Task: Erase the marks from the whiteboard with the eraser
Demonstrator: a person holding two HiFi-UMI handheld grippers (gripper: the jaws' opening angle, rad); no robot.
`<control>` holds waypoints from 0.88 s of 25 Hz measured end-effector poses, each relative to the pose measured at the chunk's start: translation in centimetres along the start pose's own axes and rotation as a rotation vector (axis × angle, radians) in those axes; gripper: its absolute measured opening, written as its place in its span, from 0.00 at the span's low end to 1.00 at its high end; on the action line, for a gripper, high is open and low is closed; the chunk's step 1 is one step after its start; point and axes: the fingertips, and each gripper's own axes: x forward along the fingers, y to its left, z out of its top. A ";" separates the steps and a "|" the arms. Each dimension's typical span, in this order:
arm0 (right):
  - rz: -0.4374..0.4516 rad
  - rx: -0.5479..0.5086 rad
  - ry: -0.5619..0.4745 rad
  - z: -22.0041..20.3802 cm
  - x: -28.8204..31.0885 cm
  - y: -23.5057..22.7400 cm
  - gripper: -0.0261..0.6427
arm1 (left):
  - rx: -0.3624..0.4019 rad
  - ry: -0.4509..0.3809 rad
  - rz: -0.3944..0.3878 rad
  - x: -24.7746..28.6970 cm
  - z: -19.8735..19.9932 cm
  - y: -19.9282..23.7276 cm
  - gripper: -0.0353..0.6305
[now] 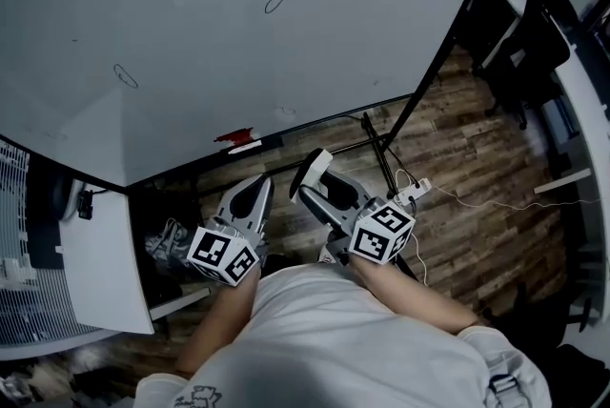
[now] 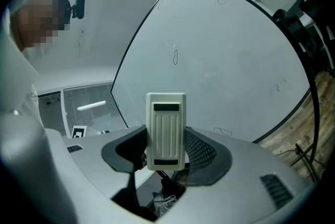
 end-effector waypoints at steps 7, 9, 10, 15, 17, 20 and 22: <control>0.015 -0.002 0.008 0.8 0.1 -1.1 0.39 | -0.002 -0.002 -0.027 2.2 -0.3 -0.3 0.06; 0.018 0.008 0.025 0.7 0.5 -1.5 0.39 | -0.006 -0.007 -0.023 2.6 -0.2 0.1 0.06; 0.017 0.015 0.030 0.8 0.8 -1.9 0.39 | -0.009 -0.007 -0.023 2.8 -0.2 0.4 0.06; 0.006 -0.015 0.045 1.6 2.1 -2.9 0.39 | 0.001 -0.008 -0.033 3.4 0.5 0.7 0.06; 0.005 -0.018 0.043 2.0 2.8 -3.3 0.39 | 0.004 -0.002 -0.031 3.6 0.5 1.2 0.06; 0.006 -0.005 0.048 2.0 4.1 -4.0 0.39 | 0.002 0.012 -0.028 3.8 0.4 2.2 0.06; -0.004 0.007 0.052 1.9 4.9 -4.8 0.39 | -0.007 0.016 -0.024 3.9 0.2 2.9 0.06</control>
